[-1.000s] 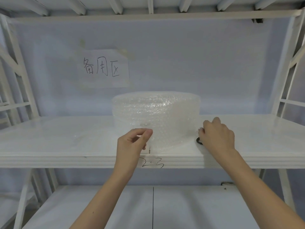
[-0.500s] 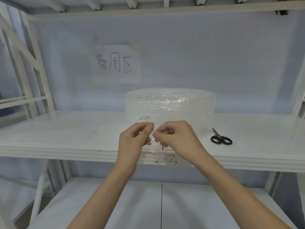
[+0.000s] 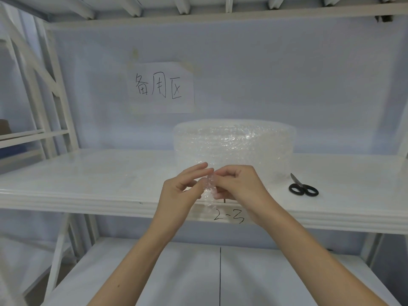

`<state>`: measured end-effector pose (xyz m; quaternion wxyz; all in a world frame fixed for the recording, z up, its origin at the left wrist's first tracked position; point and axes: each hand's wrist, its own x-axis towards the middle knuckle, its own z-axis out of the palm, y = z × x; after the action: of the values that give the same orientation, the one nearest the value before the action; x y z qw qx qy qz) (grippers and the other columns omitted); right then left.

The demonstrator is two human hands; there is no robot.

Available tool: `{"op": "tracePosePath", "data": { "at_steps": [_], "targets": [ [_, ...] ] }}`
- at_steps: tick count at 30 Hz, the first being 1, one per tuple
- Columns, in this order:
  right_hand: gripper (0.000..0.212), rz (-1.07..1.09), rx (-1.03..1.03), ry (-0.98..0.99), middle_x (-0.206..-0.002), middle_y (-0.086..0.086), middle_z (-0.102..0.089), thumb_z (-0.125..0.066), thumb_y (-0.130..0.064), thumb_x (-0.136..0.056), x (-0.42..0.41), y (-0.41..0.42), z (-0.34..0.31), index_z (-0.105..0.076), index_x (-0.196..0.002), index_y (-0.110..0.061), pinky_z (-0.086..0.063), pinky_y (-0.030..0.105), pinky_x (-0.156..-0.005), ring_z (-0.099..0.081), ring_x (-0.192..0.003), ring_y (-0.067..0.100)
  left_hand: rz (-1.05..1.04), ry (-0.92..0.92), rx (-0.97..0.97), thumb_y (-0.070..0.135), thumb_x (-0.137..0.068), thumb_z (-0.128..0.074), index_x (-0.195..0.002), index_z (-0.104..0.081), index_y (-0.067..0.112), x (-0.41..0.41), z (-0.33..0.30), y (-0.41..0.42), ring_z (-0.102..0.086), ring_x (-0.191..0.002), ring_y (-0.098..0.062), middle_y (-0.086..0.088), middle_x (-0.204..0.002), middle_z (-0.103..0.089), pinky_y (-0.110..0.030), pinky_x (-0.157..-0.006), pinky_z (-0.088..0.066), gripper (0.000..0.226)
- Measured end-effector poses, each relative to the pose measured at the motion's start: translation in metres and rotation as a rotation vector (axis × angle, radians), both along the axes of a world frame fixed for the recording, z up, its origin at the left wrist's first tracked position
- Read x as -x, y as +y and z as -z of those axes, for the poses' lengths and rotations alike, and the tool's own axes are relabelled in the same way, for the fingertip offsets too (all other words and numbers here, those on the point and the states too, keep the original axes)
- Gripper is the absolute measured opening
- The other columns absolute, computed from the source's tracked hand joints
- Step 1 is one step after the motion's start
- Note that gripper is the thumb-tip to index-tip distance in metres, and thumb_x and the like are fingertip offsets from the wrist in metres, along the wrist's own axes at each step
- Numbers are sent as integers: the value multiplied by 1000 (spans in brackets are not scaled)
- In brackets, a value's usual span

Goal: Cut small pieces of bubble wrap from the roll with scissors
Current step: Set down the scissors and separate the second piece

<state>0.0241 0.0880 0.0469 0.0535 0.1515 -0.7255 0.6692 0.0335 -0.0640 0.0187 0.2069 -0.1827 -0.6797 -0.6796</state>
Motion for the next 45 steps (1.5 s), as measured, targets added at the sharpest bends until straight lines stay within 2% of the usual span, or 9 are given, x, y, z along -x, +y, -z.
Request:
{"op": "tracePosePath", "data": {
  "at_steps": [4, 14, 19, 22, 29, 33, 36, 39, 45],
  "targets": [
    [10, 9, 35, -19, -82, 27, -70, -67, -3, -86, 0, -1, -1, -73, -90, 5, -61, 25, -66, -66, -67, 22, 61, -28, -68, 4, -91, -64, -99, -79, 29, -3, 1, 1, -73, -98, -10, 5, -107, -78, -17, -79, -54, 30],
    [12, -5, 124, -73, -86, 20, -70, -67, -6, -87, 1, 4, -1, -73, -92, 2, -60, 23, -67, -67, -75, 22, 85, -28, -69, -2, -90, -62, -104, -78, 16, -1, 3, 3, -70, -107, -6, 6, -107, -78, -17, -92, -52, 28],
    [18, -56, 197, -107, -74, 10, -73, -64, -17, -91, -2, 4, -5, -73, -86, -3, -57, 24, -62, -71, -67, 18, 125, -10, -50, -4, -90, -60, -101, -79, 22, -3, 2, 4, -67, -111, -2, 11, -108, -77, -16, -94, -50, 33],
    [19, -32, 143, -96, -79, 12, -72, -68, -17, -88, 0, 5, -6, -73, -91, 2, -56, 23, -62, -71, -68, 18, 111, -15, -38, -8, -89, -57, -95, -80, 26, -3, 1, 5, -67, -111, 0, 14, -107, -77, -14, -92, -50, 41],
    [14, -3, 135, -82, -71, 6, -71, -66, -13, -89, 2, 3, -6, -72, -86, -1, -55, 20, -57, -68, -60, 12, 125, -24, -44, -8, -90, -56, -97, -80, 19, -4, 3, 2, -67, -112, -5, 8, -109, -77, -21, -95, -51, 36],
    [12, 17, 191, -60, -67, 3, -67, -66, -10, -90, 5, 0, -5, -69, -84, 0, -56, 21, -59, -66, -59, 12, 132, -60, -93, -1, -94, -55, -97, -79, 20, -7, 7, 1, -72, -99, -12, 7, -105, -78, -25, -84, -57, 32],
    [12, 30, 223, -32, -69, 6, -68, -65, -9, -90, 9, -5, -3, -69, -89, 2, -58, 24, -63, -67, -62, 14, 57, -72, -80, 8, -91, -66, -107, -72, 27, -7, 9, 1, -75, -82, -19, 12, -102, -76, -32, -84, -59, 26],
    [11, 44, 240, -9, -65, 3, -69, -64, -7, -90, 13, -13, 1, -69, -89, 3, -61, 26, -67, -68, -60, 13, 13, -133, -156, 12, -87, -72, -111, -62, 28, -4, 12, 1, -74, -71, -23, 4, -91, -72, -35, -81, -60, 31],
    [14, 37, 285, -19, -78, 15, -71, -64, -8, -90, 25, -35, 6, -68, -91, 5, -60, 25, -65, -69, -63, 16, -24, -173, -163, 6, -89, -68, -97, -70, 15, 0, 15, -18, -71, -68, -17, -6, -78, -71, -25, -71, -59, 12]
  ]
}}
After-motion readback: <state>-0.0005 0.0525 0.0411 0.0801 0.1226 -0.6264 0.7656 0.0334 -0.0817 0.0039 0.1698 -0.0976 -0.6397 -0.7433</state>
